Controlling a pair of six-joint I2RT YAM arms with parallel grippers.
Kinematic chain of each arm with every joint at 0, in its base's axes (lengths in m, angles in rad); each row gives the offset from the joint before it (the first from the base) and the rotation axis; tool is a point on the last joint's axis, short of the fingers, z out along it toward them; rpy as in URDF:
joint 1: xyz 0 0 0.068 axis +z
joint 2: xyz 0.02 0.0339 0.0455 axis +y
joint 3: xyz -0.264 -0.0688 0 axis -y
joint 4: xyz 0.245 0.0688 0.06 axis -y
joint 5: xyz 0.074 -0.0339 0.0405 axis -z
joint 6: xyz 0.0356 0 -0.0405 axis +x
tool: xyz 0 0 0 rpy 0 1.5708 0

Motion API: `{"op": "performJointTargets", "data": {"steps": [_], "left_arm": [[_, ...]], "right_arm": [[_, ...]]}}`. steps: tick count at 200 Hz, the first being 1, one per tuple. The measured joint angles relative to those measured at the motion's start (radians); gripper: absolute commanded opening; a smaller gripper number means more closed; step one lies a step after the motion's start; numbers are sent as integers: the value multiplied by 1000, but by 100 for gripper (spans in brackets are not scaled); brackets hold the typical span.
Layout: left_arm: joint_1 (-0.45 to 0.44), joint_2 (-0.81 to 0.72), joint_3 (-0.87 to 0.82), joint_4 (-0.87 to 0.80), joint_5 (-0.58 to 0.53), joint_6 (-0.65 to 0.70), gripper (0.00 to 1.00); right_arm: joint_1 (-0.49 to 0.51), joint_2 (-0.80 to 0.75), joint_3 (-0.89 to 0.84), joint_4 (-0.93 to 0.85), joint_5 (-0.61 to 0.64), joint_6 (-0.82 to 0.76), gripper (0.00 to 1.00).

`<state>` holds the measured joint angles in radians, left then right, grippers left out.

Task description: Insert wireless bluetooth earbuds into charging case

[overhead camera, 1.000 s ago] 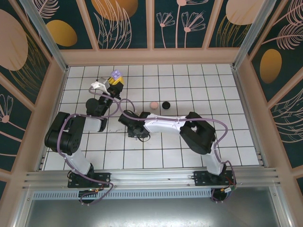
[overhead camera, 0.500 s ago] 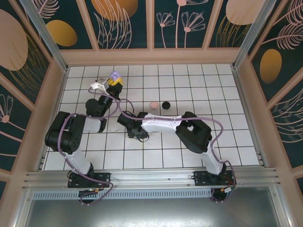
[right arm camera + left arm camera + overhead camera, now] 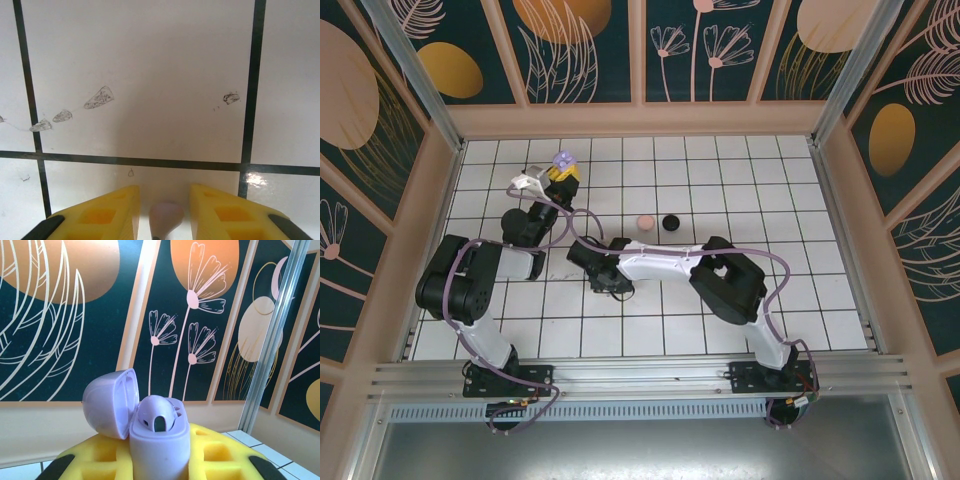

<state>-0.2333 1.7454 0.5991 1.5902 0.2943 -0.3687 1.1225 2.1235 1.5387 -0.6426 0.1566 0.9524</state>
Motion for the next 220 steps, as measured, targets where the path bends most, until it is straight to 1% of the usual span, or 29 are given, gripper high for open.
{"op": "performJointTargets", "data": {"steps": [30,93,148,182,220], "left_arm": [[0,0,0,0,0,-3,0],[0,1,0,0,0,-11,0],[0,3,0,0,3,-18,0],[0,2,1,1,11,-18,0],[0,2,9,1,29,-18,0]], "right_arm": [[6,5,5,-11,20,0,29],[16,6,9,-20,46,-3,18],[21,-13,-18,2,64,-2,17],[23,-68,-80,12,87,-3,17],[10,-198,-177,24,121,-3,17]]}}
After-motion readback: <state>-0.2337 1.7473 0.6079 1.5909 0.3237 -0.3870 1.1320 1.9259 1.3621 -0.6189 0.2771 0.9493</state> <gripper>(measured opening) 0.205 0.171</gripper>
